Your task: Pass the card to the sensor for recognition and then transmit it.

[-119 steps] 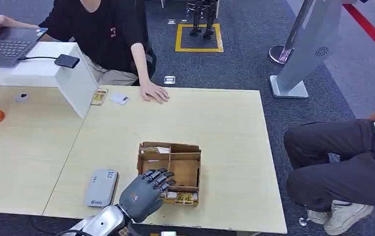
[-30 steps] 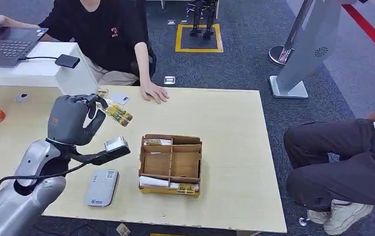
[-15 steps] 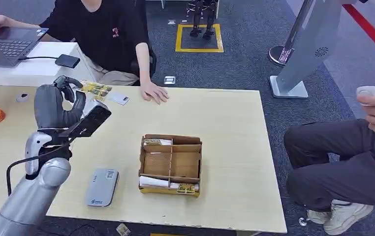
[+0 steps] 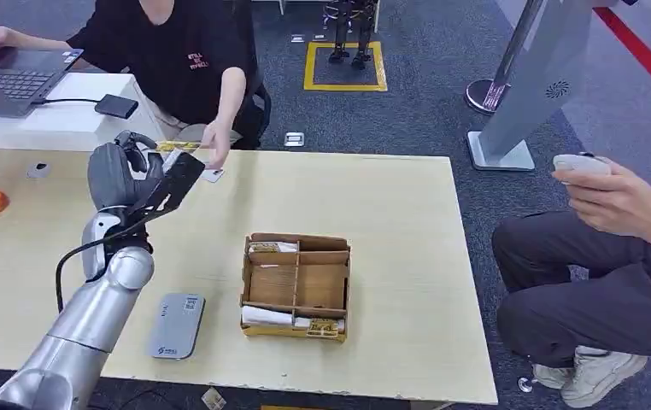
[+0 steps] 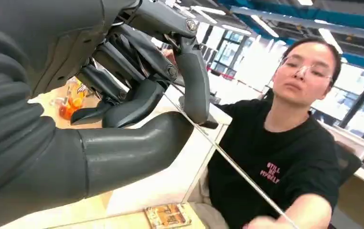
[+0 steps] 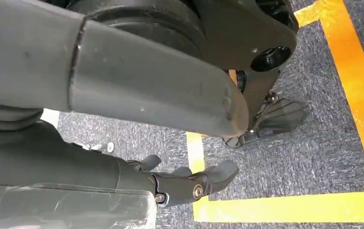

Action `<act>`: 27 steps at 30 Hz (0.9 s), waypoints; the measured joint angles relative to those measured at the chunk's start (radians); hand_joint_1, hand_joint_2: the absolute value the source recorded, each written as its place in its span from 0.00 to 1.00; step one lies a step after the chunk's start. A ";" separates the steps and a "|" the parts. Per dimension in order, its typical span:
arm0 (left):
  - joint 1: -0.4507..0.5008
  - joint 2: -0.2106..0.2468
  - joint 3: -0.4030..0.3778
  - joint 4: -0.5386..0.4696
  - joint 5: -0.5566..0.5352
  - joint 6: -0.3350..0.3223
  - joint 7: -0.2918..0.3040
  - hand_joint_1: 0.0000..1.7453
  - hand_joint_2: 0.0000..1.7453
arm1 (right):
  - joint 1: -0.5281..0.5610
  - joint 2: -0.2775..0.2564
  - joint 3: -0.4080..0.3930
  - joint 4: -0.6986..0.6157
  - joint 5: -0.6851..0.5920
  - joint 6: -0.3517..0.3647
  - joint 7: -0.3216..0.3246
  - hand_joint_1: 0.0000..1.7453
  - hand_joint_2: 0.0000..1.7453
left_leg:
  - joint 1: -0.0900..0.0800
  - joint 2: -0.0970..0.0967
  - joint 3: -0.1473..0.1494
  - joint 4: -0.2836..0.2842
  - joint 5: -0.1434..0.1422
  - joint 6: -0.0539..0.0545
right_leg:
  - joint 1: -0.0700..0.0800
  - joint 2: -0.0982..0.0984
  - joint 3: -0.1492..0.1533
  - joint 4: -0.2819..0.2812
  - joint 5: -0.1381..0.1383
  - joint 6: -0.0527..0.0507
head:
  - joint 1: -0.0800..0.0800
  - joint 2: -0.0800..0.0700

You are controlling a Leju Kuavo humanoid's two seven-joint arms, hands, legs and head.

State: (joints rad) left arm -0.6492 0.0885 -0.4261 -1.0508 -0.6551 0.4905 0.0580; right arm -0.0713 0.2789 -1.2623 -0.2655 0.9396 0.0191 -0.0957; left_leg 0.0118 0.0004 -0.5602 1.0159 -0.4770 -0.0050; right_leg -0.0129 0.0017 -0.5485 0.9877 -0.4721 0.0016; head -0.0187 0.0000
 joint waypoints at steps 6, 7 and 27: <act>-0.032 -0.024 0.016 0.107 0.015 0.021 -0.017 1.00 1.00 | -0.004 -0.006 0.016 0.019 0.003 -0.009 -0.003 0.00 0.00 | 0.000 0.000 0.000 0.000 0.000 0.000 | 0.000 0.000 0.000 0.000 0.000 0.000 | 0.000 0.000; -0.035 -0.027 0.018 0.120 0.018 0.021 -0.017 1.00 1.00 | -0.004 -0.007 0.018 0.021 0.003 -0.009 -0.003 0.00 0.00 | 0.000 0.000 0.000 0.000 0.000 0.000 | 0.000 0.000 0.000 0.000 0.000 0.000 | 0.000 0.000; -0.044 -0.051 0.047 0.221 0.123 -0.005 -0.079 0.00 0.00 | -0.004 -0.015 0.038 0.036 -0.003 -0.015 -0.003 0.00 0.00 | 0.000 0.000 0.000 0.000 0.000 0.000 | 0.000 0.000 0.000 0.000 0.000 0.000 | 0.000 0.000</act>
State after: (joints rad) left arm -0.6934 0.0374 -0.3792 -0.8293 -0.5324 0.4856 -0.0210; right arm -0.0752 0.2636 -1.2245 -0.2300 0.9369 0.0038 -0.0992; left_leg 0.0118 0.0003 -0.5604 1.0159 -0.4768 -0.0053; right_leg -0.0129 0.0015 -0.5485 0.9878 -0.4721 0.0016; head -0.0183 0.0000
